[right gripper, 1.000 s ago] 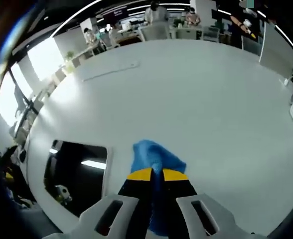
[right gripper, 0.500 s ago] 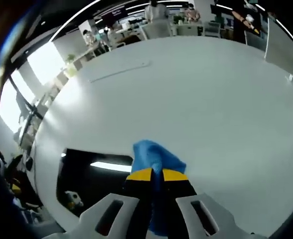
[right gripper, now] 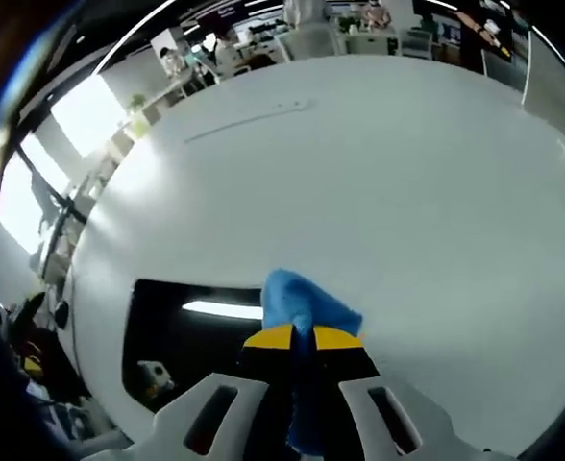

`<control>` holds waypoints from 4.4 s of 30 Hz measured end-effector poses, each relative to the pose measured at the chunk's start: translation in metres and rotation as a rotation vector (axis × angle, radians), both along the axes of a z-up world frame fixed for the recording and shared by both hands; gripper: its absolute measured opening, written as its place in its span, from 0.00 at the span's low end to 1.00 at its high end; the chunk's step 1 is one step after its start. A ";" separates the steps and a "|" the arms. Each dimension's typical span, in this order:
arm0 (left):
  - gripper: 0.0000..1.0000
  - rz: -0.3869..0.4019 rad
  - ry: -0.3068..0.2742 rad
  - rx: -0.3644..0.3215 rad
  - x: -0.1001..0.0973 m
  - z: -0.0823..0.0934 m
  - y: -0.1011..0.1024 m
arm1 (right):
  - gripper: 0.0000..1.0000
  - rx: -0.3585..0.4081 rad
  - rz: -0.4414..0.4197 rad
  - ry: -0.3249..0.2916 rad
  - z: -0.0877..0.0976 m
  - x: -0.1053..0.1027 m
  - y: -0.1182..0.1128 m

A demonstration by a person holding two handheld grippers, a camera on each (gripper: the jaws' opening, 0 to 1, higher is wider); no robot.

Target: Wipe the mirror surface with the cleaning cloth until all visible marks leave the cleaned area.

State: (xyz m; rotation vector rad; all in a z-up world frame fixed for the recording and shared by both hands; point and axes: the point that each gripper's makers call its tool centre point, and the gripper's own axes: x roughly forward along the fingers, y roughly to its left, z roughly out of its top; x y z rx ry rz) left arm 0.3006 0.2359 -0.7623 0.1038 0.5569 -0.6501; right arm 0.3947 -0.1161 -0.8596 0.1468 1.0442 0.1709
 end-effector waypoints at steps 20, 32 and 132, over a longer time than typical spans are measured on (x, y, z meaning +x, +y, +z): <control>1.00 0.021 -0.006 -0.002 0.002 0.007 0.026 | 0.00 0.005 0.011 0.026 -0.001 0.004 0.030; 1.00 0.009 0.003 0.001 0.007 0.002 0.029 | 0.00 0.016 0.052 0.038 -0.002 0.011 0.062; 0.99 0.008 0.039 0.004 -0.017 -0.007 0.029 | 0.00 0.074 0.329 0.105 -0.004 -0.039 0.207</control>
